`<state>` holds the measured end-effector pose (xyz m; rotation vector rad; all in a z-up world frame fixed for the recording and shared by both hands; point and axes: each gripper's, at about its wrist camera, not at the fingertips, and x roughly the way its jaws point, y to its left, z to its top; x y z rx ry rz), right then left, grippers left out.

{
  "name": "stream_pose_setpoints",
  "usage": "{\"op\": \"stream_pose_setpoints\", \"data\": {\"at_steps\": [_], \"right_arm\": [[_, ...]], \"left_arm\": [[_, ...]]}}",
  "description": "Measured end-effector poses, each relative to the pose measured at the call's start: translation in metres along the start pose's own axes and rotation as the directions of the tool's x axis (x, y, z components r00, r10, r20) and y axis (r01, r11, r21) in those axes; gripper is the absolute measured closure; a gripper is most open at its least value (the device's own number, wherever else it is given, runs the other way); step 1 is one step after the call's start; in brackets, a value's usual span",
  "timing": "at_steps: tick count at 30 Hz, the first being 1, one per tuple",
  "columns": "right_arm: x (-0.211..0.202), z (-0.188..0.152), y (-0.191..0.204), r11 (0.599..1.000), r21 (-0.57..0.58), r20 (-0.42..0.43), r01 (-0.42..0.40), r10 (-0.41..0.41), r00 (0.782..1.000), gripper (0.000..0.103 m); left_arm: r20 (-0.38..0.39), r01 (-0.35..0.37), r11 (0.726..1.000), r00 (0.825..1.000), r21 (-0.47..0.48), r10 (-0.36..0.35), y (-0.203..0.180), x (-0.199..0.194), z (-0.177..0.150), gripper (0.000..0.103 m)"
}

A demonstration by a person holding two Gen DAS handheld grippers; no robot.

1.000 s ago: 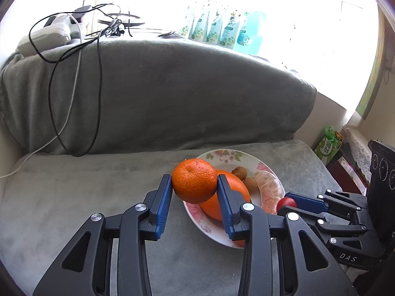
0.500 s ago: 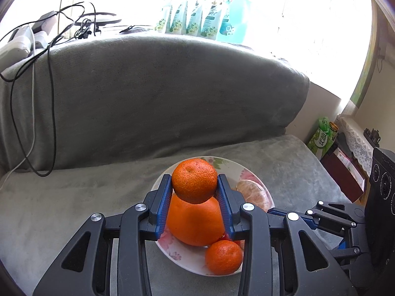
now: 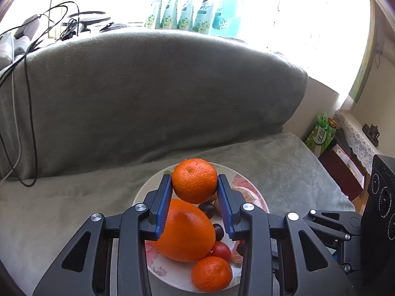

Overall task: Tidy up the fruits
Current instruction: 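Open both grippers to release mandarin and tomato onto the plate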

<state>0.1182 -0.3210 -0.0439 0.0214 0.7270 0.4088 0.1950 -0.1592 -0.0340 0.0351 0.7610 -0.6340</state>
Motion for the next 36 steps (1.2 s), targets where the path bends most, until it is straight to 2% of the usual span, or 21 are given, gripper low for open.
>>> {"op": "stream_pose_setpoints", "data": {"at_steps": [15, 16, 17, 19, 24, 27, 30, 33, 35, 36], "right_arm": [[0.003, -0.001, -0.001, 1.000, -0.008, 0.003, 0.007, -0.007, 1.000, 0.076], [0.003, -0.001, -0.001, 1.000, -0.008, 0.004, 0.009, -0.009, 1.000, 0.074], [0.002, 0.000, -0.001, 1.000, -0.008, 0.006, 0.012, -0.012, 1.000, 0.064], [0.001, 0.000, -0.001, 1.000, -0.010, 0.013, 0.015, -0.015, 1.000, 0.054], [0.000, 0.000, 0.000, 1.000, -0.011, 0.016, 0.012, -0.011, 1.000, 0.054], [-0.002, 0.000, 0.001, 1.000, -0.014, 0.020, 0.013, -0.013, 1.000, 0.053], [-0.004, -0.001, 0.002, 1.000, -0.020, 0.027, 0.020, -0.019, 0.999, 0.044], [-0.005, -0.001, 0.003, 0.999, -0.027, 0.028, 0.027, -0.027, 0.999, 0.040], [-0.007, -0.001, 0.004, 0.999, -0.028, 0.035, 0.037, -0.036, 0.999, 0.026], [-0.008, -0.002, 0.004, 0.999, -0.029, 0.037, 0.040, -0.039, 0.999, 0.025]], "left_arm": [[-0.009, 0.009, 1.000, 1.000, 0.012, -0.009, -0.004, 0.006, 0.003, 0.067], [-0.009, 0.009, 1.000, 1.000, 0.013, -0.008, -0.004, 0.006, 0.003, 0.067], [-0.007, 0.008, 1.000, 1.000, 0.014, -0.008, -0.004, 0.006, 0.003, 0.063], [0.000, 0.009, 1.000, 1.000, 0.013, -0.009, -0.005, 0.004, 0.004, 0.062], [0.008, 0.007, 1.000, 1.000, 0.015, -0.007, -0.005, 0.001, 0.005, 0.062], [0.012, 0.006, 1.000, 1.000, 0.015, -0.006, -0.006, -0.001, 0.004, 0.055], [0.015, 0.007, 1.000, 1.000, 0.016, -0.008, -0.006, -0.003, 0.004, 0.054], [0.021, 0.007, 1.000, 1.000, 0.019, -0.008, -0.008, -0.005, 0.004, 0.046], [0.026, 0.008, 1.000, 1.000, 0.018, -0.009, -0.008, -0.007, 0.004, 0.045], [0.026, 0.009, 1.000, 1.000, 0.018, -0.009, -0.008, -0.008, 0.004, 0.044]]}}
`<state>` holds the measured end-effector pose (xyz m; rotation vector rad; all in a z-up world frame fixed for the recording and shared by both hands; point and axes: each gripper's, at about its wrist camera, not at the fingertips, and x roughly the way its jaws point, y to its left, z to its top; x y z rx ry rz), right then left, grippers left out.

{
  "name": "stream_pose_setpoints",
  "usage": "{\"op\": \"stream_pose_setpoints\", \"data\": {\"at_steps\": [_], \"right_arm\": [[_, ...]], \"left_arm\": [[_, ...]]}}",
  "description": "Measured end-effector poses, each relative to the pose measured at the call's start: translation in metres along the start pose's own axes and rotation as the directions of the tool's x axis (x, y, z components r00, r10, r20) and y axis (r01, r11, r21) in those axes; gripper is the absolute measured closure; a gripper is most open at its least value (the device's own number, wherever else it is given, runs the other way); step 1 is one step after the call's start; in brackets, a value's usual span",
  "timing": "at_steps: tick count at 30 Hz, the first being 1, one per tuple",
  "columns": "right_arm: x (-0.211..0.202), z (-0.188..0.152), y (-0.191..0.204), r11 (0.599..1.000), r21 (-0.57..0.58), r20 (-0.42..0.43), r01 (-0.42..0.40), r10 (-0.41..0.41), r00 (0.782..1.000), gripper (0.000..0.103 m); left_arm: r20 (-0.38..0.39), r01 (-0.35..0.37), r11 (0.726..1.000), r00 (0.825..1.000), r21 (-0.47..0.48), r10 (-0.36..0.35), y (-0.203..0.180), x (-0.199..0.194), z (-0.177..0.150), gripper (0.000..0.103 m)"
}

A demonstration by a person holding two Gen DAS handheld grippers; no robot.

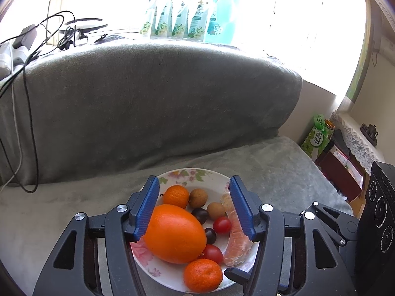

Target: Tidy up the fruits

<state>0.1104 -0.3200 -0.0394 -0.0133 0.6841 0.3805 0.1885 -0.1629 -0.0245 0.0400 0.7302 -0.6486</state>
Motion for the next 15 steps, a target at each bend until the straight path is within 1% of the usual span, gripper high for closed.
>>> {"op": "stream_pose_setpoints", "data": {"at_steps": [3, 4, 5, 10, 12, 13, 14, 15], "right_arm": [[-0.002, 0.000, 0.001, 1.000, -0.006, -0.002, 0.012, -0.012, 1.000, 0.024], [-0.002, -0.001, 0.001, 1.000, -0.010, 0.000, 0.019, -0.019, 1.000, 0.020], [-0.003, -0.001, 0.002, 1.000, -0.013, 0.003, 0.024, -0.024, 1.000, 0.017], [-0.008, -0.003, 0.003, 0.999, -0.020, 0.008, 0.041, -0.041, 0.999, 0.017], [-0.009, -0.003, 0.003, 0.999, -0.021, 0.009, 0.050, -0.050, 0.999, 0.012], [-0.011, -0.004, 0.003, 0.998, -0.020, 0.018, 0.053, -0.053, 0.998, 0.005], [-0.013, -0.004, 0.002, 0.998, -0.019, 0.026, 0.055, -0.055, 0.998, 0.003], [-0.014, -0.004, 0.002, 0.998, -0.018, 0.028, 0.056, -0.056, 0.998, 0.002]], "left_arm": [[0.006, -0.005, 1.000, 1.000, -0.003, 0.005, -0.001, -0.002, 0.000, 0.036], [0.009, -0.008, 1.000, 1.000, -0.005, 0.008, -0.001, -0.003, 0.000, 0.034], [0.010, -0.010, 1.000, 1.000, -0.007, 0.010, -0.001, -0.004, 0.000, 0.033], [0.016, -0.020, 1.000, 1.000, -0.015, 0.021, 0.000, -0.007, 0.000, 0.030], [0.015, -0.025, 1.000, 1.000, -0.019, 0.025, 0.000, -0.008, -0.001, 0.029], [0.015, -0.027, 0.999, 1.000, -0.022, 0.027, 0.000, -0.009, -0.001, 0.024], [0.020, -0.028, 0.999, 0.999, -0.025, 0.028, 0.000, -0.010, -0.002, 0.022], [0.024, -0.028, 0.999, 0.999, -0.026, 0.029, 0.000, -0.011, -0.002, 0.022]]}}
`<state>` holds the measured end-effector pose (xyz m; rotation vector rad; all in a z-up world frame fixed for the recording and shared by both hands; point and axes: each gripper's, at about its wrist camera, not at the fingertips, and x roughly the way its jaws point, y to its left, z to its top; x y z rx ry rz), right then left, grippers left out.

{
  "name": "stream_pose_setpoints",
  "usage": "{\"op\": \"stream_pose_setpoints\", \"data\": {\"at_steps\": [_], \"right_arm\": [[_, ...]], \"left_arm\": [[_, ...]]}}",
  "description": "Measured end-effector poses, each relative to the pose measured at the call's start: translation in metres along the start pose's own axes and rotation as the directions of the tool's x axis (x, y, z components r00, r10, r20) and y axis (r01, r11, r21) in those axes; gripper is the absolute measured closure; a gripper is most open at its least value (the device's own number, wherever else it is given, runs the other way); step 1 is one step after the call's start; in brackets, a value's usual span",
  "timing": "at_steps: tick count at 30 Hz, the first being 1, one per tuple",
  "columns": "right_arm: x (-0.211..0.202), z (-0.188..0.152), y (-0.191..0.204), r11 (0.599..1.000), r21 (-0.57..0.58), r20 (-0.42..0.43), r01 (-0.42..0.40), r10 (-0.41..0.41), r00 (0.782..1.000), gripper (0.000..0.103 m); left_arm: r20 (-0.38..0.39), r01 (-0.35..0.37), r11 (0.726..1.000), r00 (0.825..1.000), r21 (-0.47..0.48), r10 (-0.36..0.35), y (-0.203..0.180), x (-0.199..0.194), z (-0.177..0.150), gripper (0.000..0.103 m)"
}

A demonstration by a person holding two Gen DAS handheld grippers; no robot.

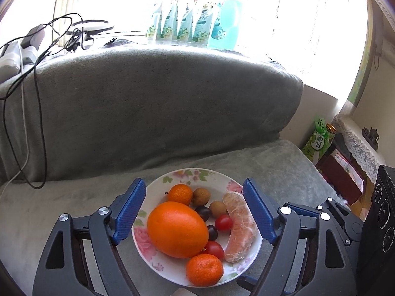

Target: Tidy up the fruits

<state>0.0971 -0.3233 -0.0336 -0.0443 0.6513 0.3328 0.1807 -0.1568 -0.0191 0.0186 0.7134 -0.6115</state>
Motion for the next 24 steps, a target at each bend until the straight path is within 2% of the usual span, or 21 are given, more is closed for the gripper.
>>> {"op": "stream_pose_setpoints", "data": {"at_steps": [12, 24], "right_arm": [[-0.009, 0.001, -0.002, 0.999, 0.018, 0.004, 0.028, -0.028, 1.000, 0.001], [-0.032, 0.004, 0.001, 0.996, 0.037, 0.049, 0.082, -0.083, 0.995, 0.001]], "left_arm": [[0.005, -0.014, 1.000, 1.000, -0.015, 0.014, 0.001, -0.009, -0.003, 0.022], [0.056, -0.027, 0.998, 0.998, -0.051, 0.030, 0.006, -0.043, -0.015, 0.022]]}}
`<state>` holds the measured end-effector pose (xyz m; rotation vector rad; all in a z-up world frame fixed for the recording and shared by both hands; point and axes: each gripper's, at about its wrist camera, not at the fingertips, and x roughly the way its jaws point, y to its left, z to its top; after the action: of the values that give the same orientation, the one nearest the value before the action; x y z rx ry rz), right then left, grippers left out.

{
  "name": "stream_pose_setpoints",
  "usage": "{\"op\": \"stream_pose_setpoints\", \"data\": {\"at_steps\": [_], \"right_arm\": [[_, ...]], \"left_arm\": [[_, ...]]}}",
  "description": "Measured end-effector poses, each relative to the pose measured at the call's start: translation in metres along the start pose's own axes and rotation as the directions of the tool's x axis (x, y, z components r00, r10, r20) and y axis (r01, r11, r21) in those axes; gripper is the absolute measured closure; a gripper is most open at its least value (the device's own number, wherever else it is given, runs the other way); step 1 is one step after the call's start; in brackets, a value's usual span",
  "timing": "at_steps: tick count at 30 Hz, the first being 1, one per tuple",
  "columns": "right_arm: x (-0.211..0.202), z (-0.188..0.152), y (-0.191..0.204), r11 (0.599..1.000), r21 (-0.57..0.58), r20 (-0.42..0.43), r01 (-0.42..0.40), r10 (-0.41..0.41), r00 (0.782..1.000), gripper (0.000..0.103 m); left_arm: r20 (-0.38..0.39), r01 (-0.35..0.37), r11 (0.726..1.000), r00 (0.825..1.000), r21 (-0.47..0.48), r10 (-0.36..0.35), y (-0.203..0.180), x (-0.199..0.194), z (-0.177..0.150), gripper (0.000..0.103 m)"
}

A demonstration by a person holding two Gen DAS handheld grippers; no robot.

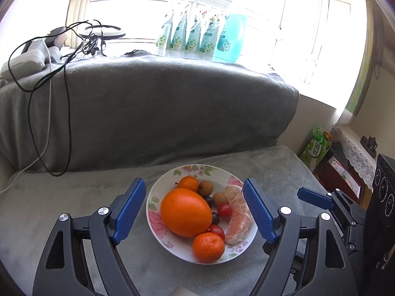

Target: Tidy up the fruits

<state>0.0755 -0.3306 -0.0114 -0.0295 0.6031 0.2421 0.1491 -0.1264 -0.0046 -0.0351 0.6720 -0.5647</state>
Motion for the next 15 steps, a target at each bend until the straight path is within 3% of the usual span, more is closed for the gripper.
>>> {"op": "stream_pose_setpoints", "data": {"at_steps": [15], "right_arm": [[-0.025, 0.002, -0.001, 0.994, 0.035, 0.060, 0.104, -0.106, 0.993, 0.000]], "left_arm": [[0.047, -0.064, 0.998, 0.997, -0.014, 0.064, 0.005, -0.050, -0.031, 0.022]]}}
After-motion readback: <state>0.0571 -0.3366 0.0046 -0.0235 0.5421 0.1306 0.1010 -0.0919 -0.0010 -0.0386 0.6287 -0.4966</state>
